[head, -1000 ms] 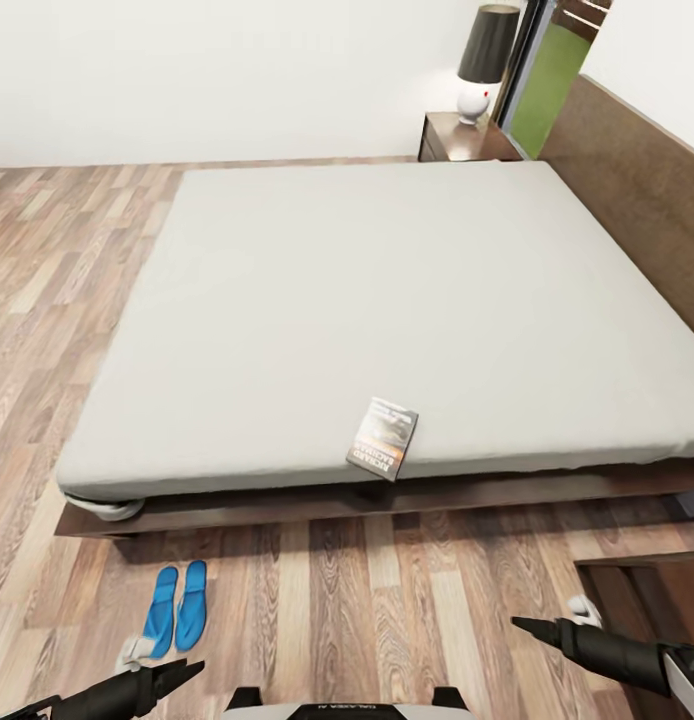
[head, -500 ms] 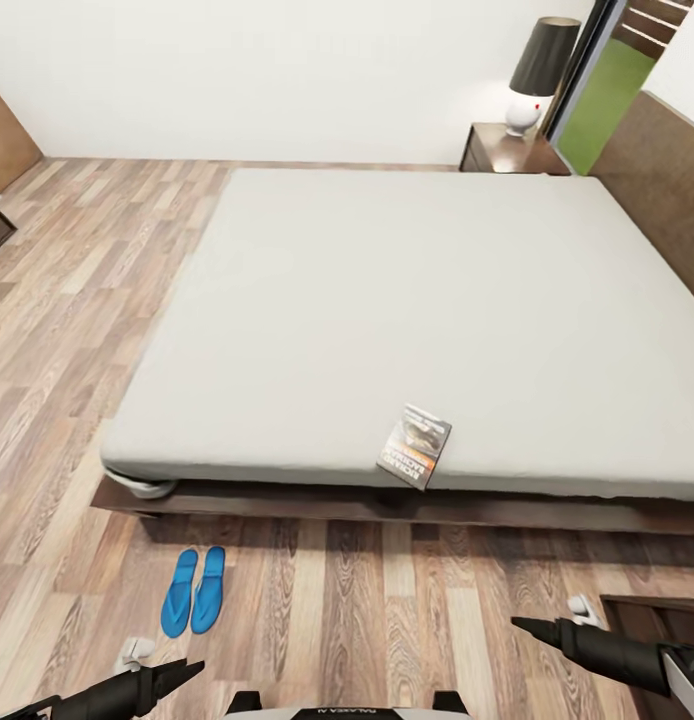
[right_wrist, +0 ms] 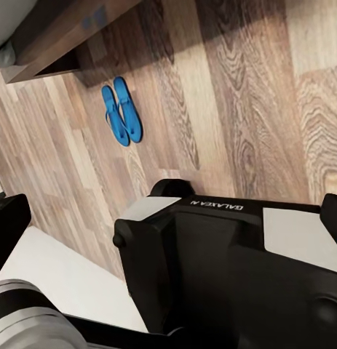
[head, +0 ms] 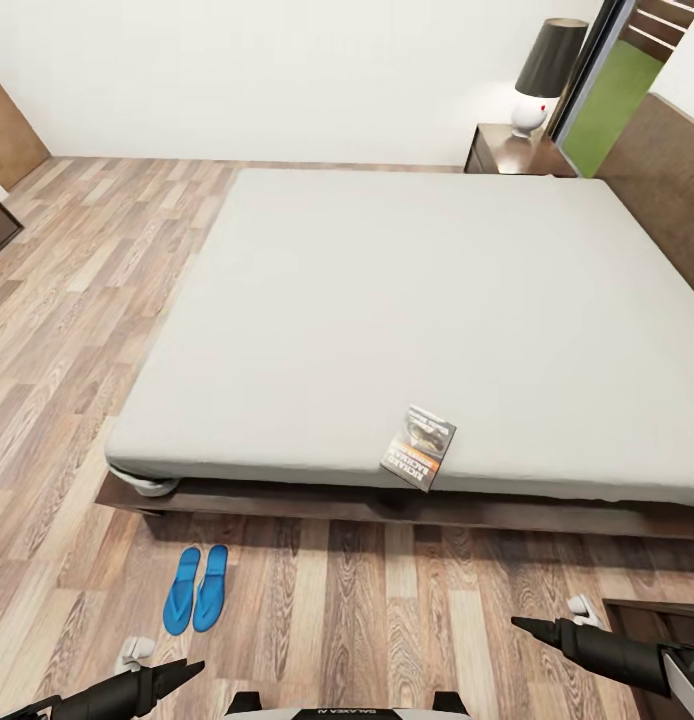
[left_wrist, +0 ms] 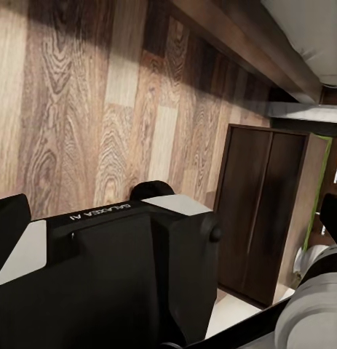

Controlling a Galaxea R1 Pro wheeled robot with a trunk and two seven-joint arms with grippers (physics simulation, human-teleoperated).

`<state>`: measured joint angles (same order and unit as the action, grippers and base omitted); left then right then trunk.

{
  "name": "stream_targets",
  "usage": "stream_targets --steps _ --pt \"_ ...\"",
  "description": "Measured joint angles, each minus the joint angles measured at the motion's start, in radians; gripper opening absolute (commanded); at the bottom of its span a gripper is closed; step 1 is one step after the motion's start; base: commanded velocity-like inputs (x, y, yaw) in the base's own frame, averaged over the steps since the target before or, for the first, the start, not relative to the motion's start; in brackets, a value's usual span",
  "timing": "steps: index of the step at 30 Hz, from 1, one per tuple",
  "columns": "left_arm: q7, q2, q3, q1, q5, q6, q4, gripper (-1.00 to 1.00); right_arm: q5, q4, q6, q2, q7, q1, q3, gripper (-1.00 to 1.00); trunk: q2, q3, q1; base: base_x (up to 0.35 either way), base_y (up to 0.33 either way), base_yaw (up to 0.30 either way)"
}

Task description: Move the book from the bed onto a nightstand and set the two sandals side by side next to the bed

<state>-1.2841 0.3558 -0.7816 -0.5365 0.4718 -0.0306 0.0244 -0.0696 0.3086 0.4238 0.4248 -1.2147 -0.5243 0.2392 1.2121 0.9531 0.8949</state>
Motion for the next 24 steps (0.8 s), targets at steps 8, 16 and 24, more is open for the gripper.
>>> stream_targets --steps 8,16,24 --pt "0.0 -0.001 -0.001 0.0 0.0 0.0 -0.001 1.0 -0.006 0.007 0.007 0.0 -0.005 0.0 0.002 1.0 0.0 0.0 0.0 0.0 0.0 0.0" --pt "-0.001 -0.003 -0.001 0.0 0.0 0.001 -0.003 1.0 -0.015 0.105 0.184 0.003 -0.178 -0.006 0.005 1.0 0.0 0.0 0.0 0.0 0.0 0.0" --pt "0.0 -0.006 -0.001 0.0 0.0 0.001 -0.003 1.0 -0.017 0.239 0.318 0.0 -0.194 -0.01 0.007 1.0 0.0 0.0 0.0 0.0 0.0 0.0"
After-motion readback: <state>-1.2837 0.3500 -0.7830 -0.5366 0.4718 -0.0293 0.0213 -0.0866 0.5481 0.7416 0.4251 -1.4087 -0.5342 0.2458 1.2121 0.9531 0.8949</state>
